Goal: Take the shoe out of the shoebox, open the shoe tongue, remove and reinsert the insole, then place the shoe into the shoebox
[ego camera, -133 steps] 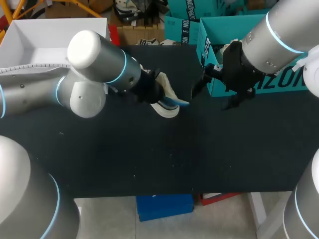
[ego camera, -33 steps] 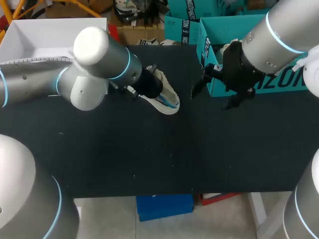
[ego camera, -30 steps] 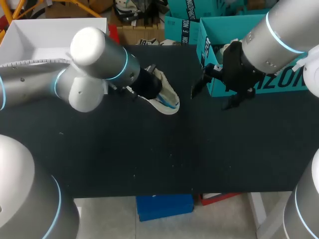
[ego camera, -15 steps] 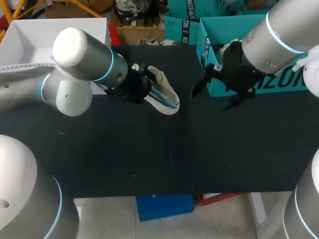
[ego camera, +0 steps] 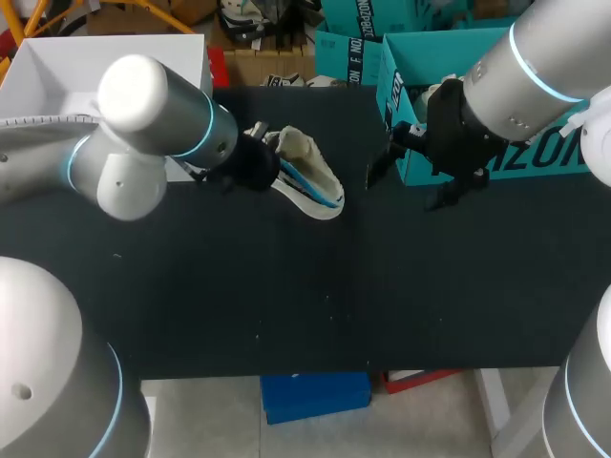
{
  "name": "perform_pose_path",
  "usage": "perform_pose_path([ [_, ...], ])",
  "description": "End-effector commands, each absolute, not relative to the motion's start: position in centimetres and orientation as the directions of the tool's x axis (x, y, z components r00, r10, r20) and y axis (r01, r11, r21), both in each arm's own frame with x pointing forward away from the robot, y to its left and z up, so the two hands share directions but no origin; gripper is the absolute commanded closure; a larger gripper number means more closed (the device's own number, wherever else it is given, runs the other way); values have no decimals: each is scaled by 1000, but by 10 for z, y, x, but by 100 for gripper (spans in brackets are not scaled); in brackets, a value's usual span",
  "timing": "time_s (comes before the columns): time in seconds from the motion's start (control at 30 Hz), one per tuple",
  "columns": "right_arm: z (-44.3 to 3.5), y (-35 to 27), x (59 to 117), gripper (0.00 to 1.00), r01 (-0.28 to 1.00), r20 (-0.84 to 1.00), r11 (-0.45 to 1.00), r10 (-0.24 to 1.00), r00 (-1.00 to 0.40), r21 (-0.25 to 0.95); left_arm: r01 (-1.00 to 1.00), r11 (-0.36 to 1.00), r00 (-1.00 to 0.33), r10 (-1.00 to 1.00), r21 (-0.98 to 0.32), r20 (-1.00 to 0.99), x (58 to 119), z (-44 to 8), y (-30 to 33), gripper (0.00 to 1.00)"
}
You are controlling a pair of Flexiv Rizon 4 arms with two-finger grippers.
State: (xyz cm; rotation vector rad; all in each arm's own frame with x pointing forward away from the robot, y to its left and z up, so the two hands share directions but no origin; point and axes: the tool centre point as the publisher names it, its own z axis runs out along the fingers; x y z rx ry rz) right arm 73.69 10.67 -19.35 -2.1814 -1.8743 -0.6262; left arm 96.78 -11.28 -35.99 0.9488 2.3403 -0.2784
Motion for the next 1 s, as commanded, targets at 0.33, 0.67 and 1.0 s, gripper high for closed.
perform_pose_path([
  [0.33, -194, 108, 737, 0, 976, 436, -178, 893, 108, 123, 703, 707, -527, 594, 82, -608, 982, -364, -130, 100],
  [0.67, -194, 108, 737, 0, 976, 436, -178, 893, 108, 123, 731, 676, -487, 610, 91, -625, 982, -352, -129, 100],
  [1.0, -194, 108, 737, 0, 976, 436, -178, 893, 108, 123, 800, 591, -386, 636, 101, -668, 979, -313, -133, 100],
])
